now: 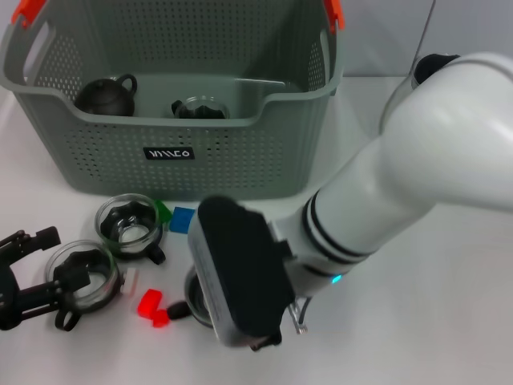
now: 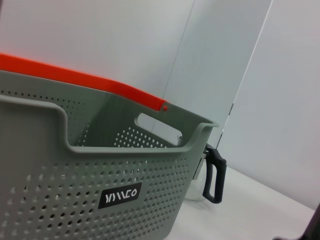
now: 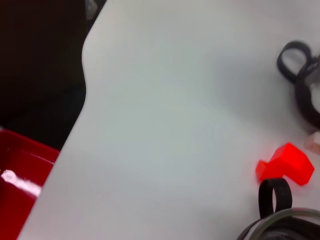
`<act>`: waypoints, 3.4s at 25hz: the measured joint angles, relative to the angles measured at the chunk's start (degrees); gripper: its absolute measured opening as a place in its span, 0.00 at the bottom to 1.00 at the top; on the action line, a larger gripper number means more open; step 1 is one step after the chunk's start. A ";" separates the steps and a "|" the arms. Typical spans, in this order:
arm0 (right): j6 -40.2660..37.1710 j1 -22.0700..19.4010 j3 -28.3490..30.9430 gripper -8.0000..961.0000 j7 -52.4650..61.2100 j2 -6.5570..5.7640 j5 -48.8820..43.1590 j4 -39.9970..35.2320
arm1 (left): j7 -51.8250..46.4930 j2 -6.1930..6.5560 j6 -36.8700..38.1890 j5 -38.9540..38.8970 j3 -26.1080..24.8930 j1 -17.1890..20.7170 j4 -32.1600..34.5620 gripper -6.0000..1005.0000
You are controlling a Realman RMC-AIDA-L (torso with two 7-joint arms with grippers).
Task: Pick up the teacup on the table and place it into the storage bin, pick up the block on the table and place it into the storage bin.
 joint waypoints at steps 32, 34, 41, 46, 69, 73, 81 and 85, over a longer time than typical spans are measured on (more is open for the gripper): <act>22.46 25.03 42.67 0.07 24.82 -0.54 -6.39 26.61 | -0.20 -0.10 -2.29 -0.07 -0.09 -1.44 -1.64 0.91; 26.77 27.83 42.55 0.07 23.56 -0.39 -6.29 33.37 | -0.30 -0.15 -2.45 0.06 -0.08 -1.36 -1.69 0.91; 34.13 30.04 42.01 0.07 20.06 0.39 -5.29 45.78 | -0.11 -0.30 -3.40 0.12 0.04 -1.41 -2.53 0.91; 31.84 28.03 40.88 0.07 18.60 -0.10 -2.76 46.23 | -0.07 -0.30 -3.93 0.29 0.40 -1.99 -2.82 0.91; 28.43 27.70 37.58 0.15 19.05 -0.27 -2.85 46.22 | 0.00 -0.30 -4.41 0.30 0.38 -2.18 -3.27 0.91; 28.24 27.84 37.28 0.16 19.41 -0.24 -2.88 46.22 | -0.01 -0.30 -4.41 0.17 0.31 -2.13 -3.34 0.91; 27.11 25.89 38.77 0.30 19.47 -0.47 -2.30 42.38 | -0.07 -0.31 -4.34 0.02 0.10 -1.66 -3.34 0.91; 22.13 20.53 42.08 0.45 18.86 -0.62 -1.42 31.18 | -0.03 -0.38 -4.03 -0.01 -0.01 -1.50 -3.34 0.90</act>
